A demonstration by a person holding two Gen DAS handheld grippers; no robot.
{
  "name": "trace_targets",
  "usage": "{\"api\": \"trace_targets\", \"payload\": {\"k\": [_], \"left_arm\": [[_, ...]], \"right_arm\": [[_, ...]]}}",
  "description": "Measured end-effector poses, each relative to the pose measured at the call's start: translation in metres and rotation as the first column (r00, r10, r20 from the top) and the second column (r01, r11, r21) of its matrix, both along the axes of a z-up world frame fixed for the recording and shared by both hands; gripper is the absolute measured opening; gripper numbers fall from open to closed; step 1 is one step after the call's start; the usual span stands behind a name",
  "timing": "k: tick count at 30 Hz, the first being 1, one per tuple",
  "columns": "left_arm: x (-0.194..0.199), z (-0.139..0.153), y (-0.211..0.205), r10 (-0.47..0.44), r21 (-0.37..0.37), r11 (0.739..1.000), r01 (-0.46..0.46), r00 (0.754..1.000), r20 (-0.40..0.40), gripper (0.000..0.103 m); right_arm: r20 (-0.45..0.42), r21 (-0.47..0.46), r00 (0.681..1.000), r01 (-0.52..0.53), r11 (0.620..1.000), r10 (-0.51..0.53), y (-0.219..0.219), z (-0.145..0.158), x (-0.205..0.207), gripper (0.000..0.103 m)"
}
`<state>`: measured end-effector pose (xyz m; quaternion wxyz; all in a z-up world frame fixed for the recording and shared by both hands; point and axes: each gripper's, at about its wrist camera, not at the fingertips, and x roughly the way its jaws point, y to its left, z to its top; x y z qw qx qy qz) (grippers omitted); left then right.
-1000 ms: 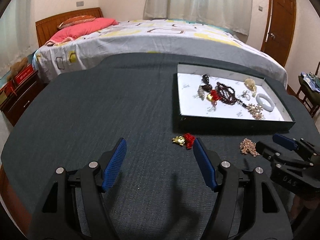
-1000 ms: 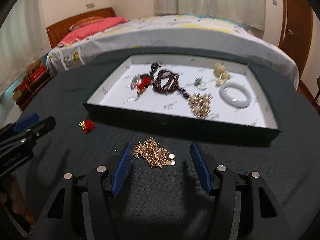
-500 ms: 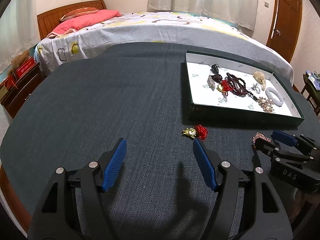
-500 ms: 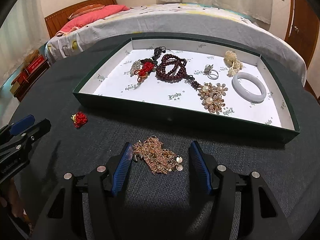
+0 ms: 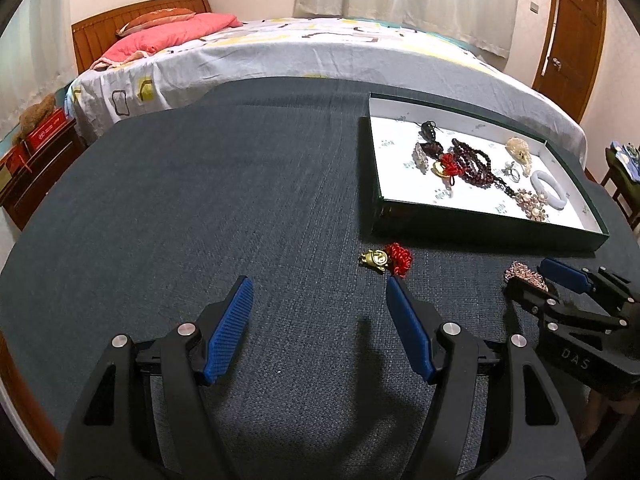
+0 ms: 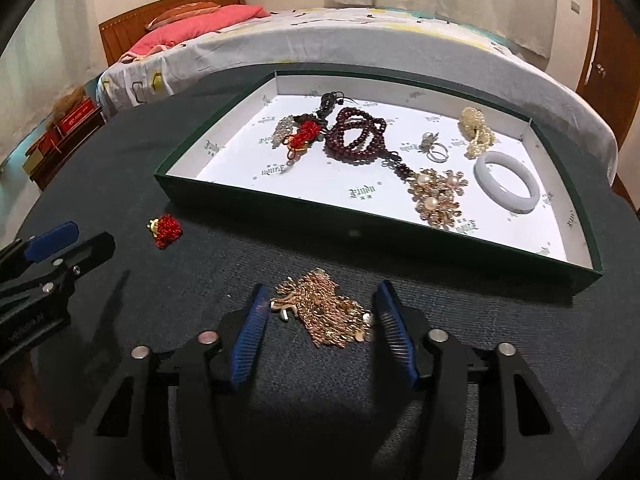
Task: Organize jewelry
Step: 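Lower the open right tool around the gold chain necklace and close it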
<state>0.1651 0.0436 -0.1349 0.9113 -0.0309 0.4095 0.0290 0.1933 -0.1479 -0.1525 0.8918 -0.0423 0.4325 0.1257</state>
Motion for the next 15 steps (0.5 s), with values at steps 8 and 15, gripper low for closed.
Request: {"api": "trace_targets", "payload": {"k": [8,15], "left_arm": [[0.001,-0.003,-0.007,-0.017,-0.001,1.000,0.017,1.000,-0.006,0.067],[0.005,-0.004,-0.018,-0.042,-0.007,0.999,0.042,0.999,-0.006,0.067]], "right_arm": [[0.005,0.028,1.000,-0.002,1.000,0.002,-0.010,0.001,-0.001,0.011],[0.010,0.040,1.000,0.022,0.999,-0.022,-0.021,0.003,-0.003,0.012]]}}
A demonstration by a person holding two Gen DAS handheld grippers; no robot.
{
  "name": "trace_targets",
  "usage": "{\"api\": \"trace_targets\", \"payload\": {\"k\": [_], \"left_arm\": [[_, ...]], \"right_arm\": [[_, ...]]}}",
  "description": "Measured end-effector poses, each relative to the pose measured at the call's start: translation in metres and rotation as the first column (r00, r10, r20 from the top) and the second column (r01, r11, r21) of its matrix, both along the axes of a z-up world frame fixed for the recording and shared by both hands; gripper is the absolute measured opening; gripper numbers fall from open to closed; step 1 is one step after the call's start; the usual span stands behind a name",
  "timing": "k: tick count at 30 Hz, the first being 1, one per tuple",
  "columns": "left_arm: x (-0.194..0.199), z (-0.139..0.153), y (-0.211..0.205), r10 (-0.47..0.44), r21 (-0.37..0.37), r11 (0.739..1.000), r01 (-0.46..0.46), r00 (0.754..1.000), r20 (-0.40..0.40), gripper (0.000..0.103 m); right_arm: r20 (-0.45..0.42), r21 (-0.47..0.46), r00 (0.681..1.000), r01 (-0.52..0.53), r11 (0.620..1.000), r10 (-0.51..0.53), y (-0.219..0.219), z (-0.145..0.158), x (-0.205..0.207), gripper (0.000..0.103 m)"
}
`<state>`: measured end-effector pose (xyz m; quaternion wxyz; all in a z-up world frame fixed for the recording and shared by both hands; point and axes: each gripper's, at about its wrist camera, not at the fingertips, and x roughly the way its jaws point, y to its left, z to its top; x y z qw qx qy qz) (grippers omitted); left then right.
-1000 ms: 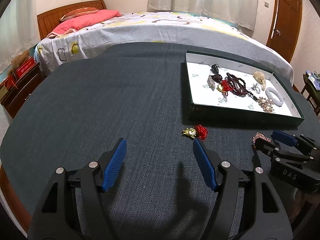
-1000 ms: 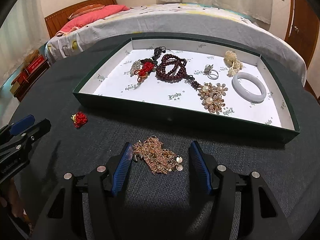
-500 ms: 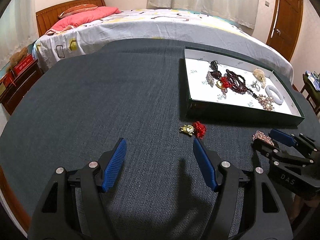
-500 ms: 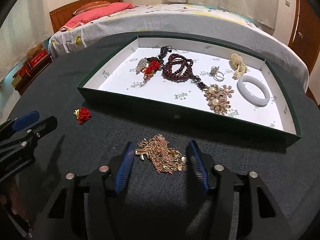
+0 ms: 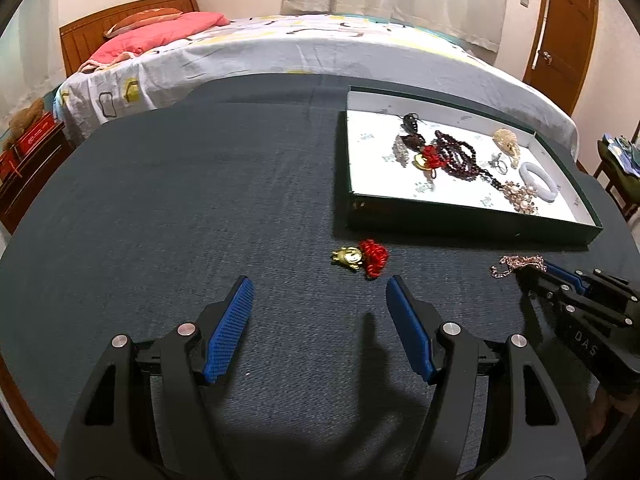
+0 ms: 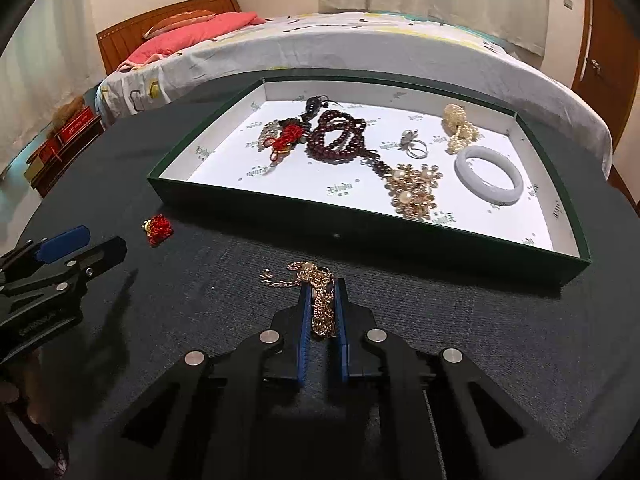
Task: Organize jewelry
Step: 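Lower the open right tool around the gold chain necklace and close it, then grasp the red-and-gold charm with the left tool while the right tool holds the chain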
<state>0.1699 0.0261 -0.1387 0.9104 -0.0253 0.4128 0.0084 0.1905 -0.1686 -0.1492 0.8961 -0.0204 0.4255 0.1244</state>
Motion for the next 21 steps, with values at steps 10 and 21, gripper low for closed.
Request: {"api": "trace_targets", "payload": {"k": [10,21], "left_arm": [[0.013,-0.001,-0.015,-0.032,-0.012,0.999,0.032,0.999,-0.001,0.067],[0.037,-0.009,-0.020,-0.049,-0.026,0.998,0.048,0.998,-0.029,0.058]], "right_arm": [[0.045,0.014,0.997,0.068,0.998,-0.069,-0.032,0.017,-0.002,0.012],[0.039,0.050,0.993,0.107,0.993,-0.109,-0.057,0.014,-0.001,0.012]]}}
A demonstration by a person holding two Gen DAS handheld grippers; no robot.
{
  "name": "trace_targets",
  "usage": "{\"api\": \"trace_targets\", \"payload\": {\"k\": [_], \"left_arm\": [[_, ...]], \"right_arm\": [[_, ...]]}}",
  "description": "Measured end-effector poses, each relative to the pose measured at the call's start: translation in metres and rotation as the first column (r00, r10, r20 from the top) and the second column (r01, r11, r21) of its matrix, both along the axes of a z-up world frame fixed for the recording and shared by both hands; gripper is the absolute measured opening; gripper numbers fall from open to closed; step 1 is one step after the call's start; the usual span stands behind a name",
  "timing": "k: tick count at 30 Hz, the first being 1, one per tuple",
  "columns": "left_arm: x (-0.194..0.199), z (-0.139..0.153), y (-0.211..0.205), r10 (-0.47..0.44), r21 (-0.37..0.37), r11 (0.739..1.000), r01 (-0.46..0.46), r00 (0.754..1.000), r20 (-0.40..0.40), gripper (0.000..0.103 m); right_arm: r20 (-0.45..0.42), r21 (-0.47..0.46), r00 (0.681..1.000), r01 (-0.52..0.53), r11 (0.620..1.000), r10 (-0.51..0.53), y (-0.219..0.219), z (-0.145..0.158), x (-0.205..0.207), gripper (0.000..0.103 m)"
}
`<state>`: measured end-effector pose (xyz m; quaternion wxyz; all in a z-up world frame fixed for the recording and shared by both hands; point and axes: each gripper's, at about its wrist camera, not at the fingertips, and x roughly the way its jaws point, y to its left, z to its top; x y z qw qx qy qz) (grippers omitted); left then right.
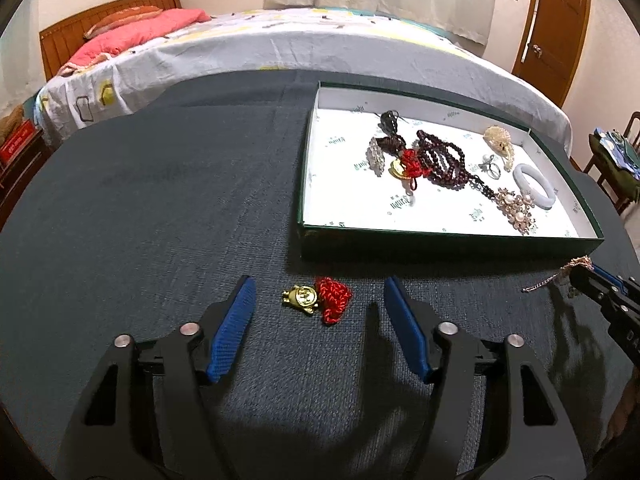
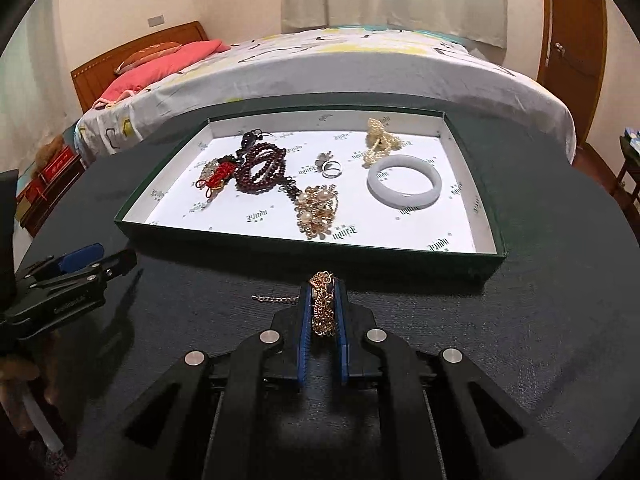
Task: Organize jewelry
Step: 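Grasp the red-and-gold charm with the left tool while the right tool holds the chain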
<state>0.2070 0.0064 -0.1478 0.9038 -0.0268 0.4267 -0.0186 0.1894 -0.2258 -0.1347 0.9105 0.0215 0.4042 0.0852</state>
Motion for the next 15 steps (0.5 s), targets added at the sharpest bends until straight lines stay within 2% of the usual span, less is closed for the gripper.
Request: {"api": "trace_targets", "payload": {"k": [2,4,7,9,10,13,14,15], "left_arm": [[0.0025,-0.0041,0.0001,-0.009,-0.007,1.000,0.009,1.000,-0.022,0.047],[0.0006,-0.0055,-0.0014,-0.016,0.003,1.000,0.016,1.000,-0.015,0.044],[-0.0016,-0.0050,-0.0025,-0.024,0.018,1.000,0.024,1.000,-0.006,0.033],[-0.0016,-0.0045,-0.0018,-0.028,0.017,0.999,0.028,1.000,-0.005,0.030],[-0.0023,-0.0044,-0.0017,-0.031,0.019,0.999,0.031,1.000,-0.004,0.026],[-0.0040,-0.0044,-0.0018,-0.035,0.024,0.999,0.035,0.999,0.001,0.023],[-0.0038,-0.0043,-0.0018,-0.036,0.024,0.999,0.036,0.999,0.002,0.021],[-0.0038,-0.0041,-0.0020,-0.040,0.023,0.999,0.040,0.999,0.003,0.014]], "right_arm": [[-0.003,0.007,1.000,0.001,1.000,-0.001,-0.0009,-0.0014,0.0011,0.012],[-0.005,0.012,1.000,0.000,1.000,0.000,-0.0023,-0.0029,0.0012,0.012],[-0.009,0.017,1.000,0.003,1.000,-0.002,-0.0036,-0.0043,0.0019,0.012],[-0.011,0.019,1.000,0.004,1.000,-0.003,-0.0047,-0.0053,0.0021,0.012],[-0.012,0.019,1.000,0.004,1.000,-0.004,-0.0045,-0.0057,0.0021,0.012],[-0.012,0.019,1.000,0.002,1.000,-0.002,-0.0045,-0.0060,0.0017,0.011],[-0.012,0.019,1.000,0.004,1.000,-0.003,-0.0046,-0.0060,0.0017,0.012],[-0.012,0.018,1.000,0.004,1.000,-0.003,-0.0046,-0.0064,0.0017,0.012]]}}
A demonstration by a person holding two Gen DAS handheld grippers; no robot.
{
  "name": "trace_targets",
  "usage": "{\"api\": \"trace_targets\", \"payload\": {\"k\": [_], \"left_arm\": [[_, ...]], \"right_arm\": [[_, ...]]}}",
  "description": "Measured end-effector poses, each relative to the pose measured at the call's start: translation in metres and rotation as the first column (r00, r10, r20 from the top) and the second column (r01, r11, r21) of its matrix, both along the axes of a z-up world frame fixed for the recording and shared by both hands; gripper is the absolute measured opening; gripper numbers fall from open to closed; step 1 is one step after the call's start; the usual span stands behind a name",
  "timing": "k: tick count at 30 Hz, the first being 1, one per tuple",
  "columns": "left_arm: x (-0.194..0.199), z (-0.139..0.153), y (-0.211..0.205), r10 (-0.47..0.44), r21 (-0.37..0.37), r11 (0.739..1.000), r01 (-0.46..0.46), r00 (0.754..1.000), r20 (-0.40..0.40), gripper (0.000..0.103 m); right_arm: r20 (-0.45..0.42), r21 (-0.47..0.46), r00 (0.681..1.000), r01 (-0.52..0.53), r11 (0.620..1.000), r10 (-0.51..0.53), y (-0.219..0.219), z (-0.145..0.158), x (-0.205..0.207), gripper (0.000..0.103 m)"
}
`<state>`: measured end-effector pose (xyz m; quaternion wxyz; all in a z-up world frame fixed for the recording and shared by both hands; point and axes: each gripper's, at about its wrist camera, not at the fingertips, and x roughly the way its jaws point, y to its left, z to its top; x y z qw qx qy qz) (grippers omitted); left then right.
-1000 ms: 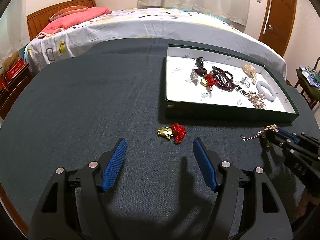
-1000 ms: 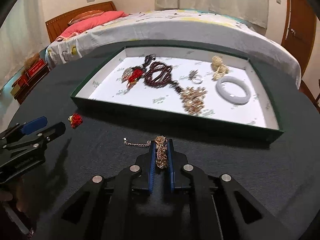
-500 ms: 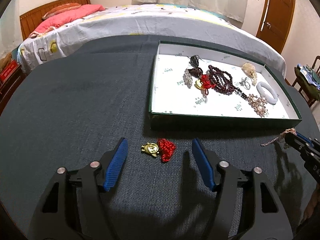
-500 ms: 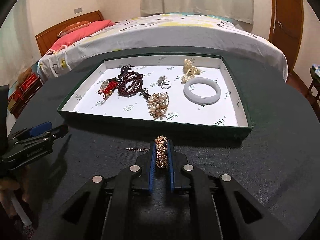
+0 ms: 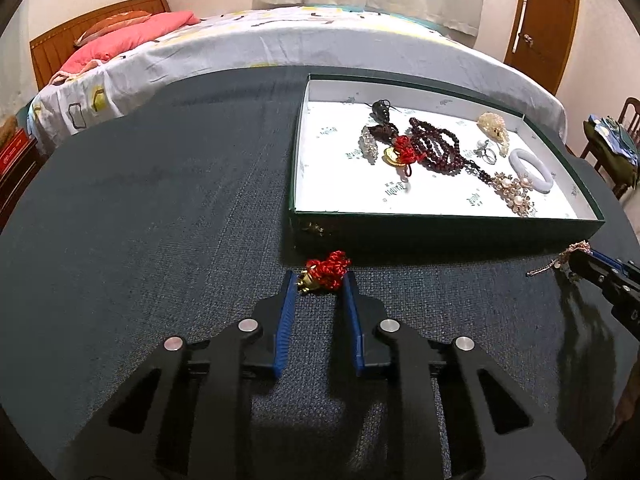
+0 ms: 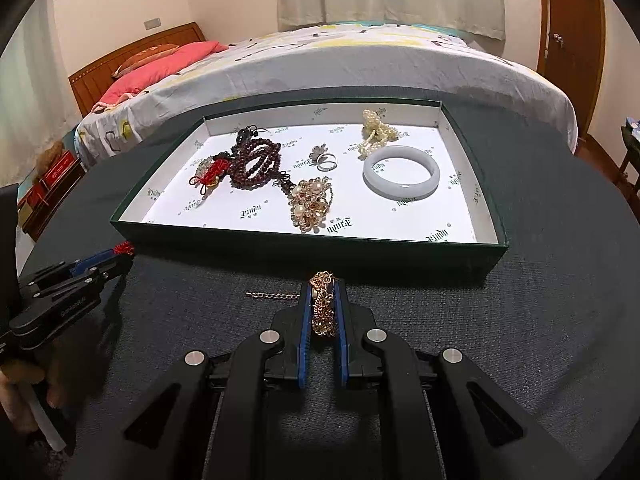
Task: Organize jewelry
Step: 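Grasp the red-and-gold charm with the left tool while the right tool holds the chain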
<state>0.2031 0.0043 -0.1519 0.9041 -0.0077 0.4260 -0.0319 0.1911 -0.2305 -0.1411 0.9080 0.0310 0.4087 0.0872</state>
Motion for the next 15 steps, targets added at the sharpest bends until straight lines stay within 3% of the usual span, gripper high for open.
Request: {"api": "trace_targets", "payload": {"k": [1,15], "left_arm": [[0.0004,-0.0004,-0.0007,-0.001,0.005,1.000,0.001,1.000,-0.003,0.006],[-0.0019,-0.0006,-0.0023,-0.030,-0.020,0.999,0.030,0.999,-0.013,0.004]], "right_arm": [[0.000,0.000,1.000,0.000,1.000,0.000,0.0001,0.0005,0.0001,0.012],[-0.003,0.006,1.000,-0.001,1.000,0.001,0.0018,-0.0011,-0.0012,0.012]]}}
